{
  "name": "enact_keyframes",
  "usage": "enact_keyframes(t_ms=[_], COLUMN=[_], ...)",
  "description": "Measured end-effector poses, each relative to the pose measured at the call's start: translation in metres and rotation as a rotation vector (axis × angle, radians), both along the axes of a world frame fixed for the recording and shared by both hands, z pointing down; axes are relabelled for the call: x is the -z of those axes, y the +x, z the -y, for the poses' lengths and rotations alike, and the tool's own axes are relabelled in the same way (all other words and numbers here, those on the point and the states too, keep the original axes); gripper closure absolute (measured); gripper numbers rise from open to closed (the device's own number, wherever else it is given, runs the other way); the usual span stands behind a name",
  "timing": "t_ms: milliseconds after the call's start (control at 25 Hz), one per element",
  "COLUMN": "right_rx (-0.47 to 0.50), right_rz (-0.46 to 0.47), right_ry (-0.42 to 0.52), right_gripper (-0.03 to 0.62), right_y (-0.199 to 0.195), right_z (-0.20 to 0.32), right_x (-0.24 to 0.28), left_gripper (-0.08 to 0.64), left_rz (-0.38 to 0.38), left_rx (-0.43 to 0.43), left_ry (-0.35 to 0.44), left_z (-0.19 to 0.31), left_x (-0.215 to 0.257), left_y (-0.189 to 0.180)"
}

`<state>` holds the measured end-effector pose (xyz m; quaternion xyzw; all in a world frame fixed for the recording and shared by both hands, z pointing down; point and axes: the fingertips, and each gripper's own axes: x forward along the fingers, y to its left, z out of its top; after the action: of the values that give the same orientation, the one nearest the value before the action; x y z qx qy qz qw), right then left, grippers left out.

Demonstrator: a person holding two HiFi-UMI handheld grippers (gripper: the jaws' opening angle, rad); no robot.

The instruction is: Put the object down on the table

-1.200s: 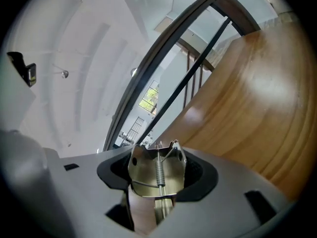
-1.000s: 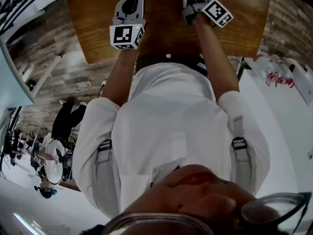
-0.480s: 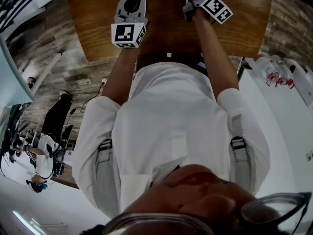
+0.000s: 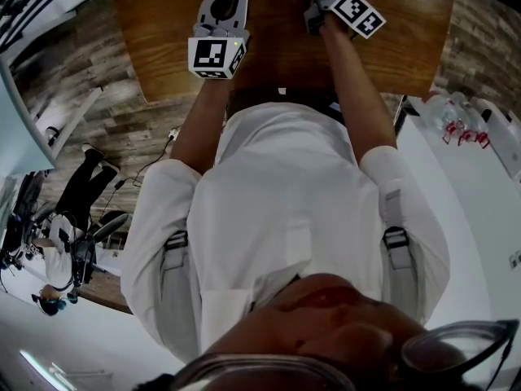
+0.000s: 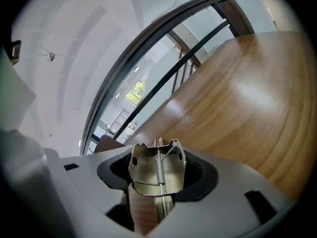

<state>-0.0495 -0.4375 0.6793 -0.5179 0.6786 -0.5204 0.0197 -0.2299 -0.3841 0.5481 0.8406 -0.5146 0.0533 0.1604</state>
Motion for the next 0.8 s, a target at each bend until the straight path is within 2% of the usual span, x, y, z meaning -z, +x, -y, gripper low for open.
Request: enact_keyframes(t_ms=[520,800], right_rx=[0.074,0.129], right_rz=[-0.120,-0.247], right_ry=[-0.034,-0.032], right_gripper=[0.360,0.353], right_y=[0.004,0.007], right_z=[0.001,0.000], right_x=[-0.003,-0.006], left_gripper=[0.546,0.546], left_rz=[0.005,-0.005], left_rx=[-0.032,-0.048], left_ry=[-0.008,-0.013], left_z=[0.002,0.002], left_x=[-0.001,-0.005], left_y=[0.010,0.013])
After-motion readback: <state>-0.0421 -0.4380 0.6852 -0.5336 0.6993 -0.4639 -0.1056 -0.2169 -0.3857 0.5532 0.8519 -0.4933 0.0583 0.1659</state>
